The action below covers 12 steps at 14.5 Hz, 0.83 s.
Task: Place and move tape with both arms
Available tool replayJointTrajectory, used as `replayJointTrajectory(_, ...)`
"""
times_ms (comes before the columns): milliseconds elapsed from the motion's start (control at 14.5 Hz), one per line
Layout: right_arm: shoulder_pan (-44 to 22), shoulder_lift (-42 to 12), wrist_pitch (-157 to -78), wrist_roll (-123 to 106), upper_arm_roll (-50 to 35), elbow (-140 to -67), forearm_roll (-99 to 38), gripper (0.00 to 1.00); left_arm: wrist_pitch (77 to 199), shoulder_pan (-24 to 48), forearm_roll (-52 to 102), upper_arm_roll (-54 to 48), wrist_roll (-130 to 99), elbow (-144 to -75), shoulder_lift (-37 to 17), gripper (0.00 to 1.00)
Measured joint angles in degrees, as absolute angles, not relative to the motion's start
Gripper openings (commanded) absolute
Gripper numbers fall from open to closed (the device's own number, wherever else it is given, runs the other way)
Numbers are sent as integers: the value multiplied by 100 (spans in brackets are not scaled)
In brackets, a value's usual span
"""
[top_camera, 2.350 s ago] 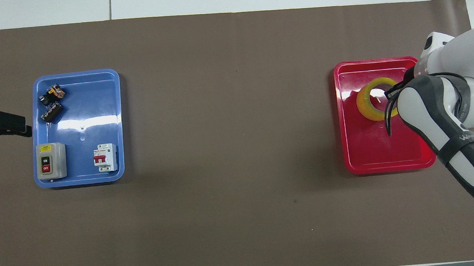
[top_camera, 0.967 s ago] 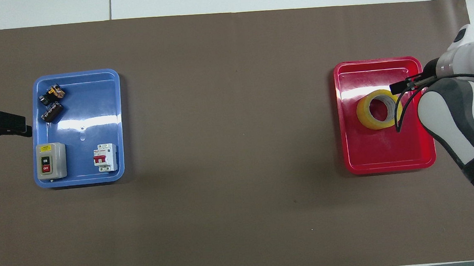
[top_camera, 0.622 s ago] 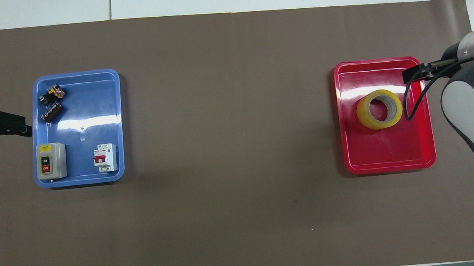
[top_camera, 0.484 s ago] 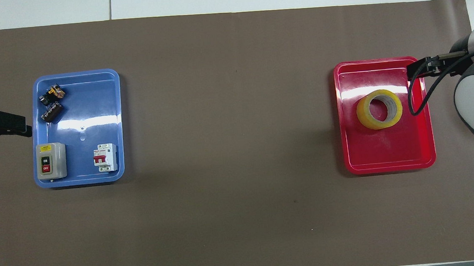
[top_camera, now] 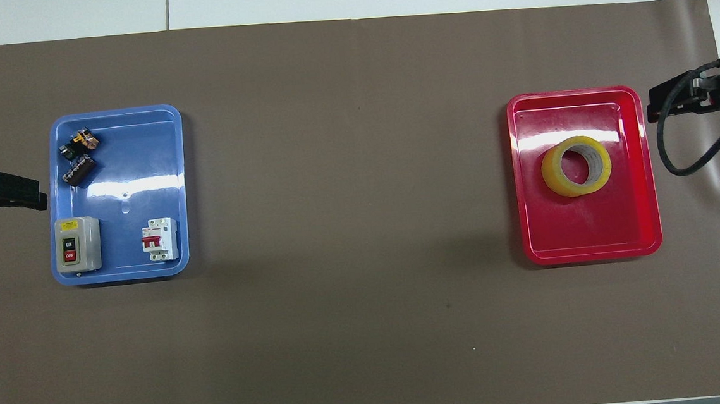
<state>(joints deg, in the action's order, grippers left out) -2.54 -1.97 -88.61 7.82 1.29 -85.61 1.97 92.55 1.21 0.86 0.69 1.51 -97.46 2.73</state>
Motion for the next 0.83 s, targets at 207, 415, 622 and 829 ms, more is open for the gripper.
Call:
replayJointTrajectory(207, -255, -93, -8770, 994, 132, -8732, 197, 100, 9255, 121, 78, 64, 170, -9746, 281, 100)
replayJointTrajectory(415, -258, -76, -8713, 1006, 68, -8787, 196, 100, 9255, 121, 76, 63, 175, -9746, 282, 100)
replayJointTrajectory(622, -264, 13, -8383, 1112, -125, -8776, 196, 100, 9255, 121, 75, 63, 176, -9746, 283, 100)
replayJointTrajectory(829, -260, 57, -8347, 1217, -192, -8778, 196, 100, 9257, 121, 75, 62, 176, -9746, 283, 100)
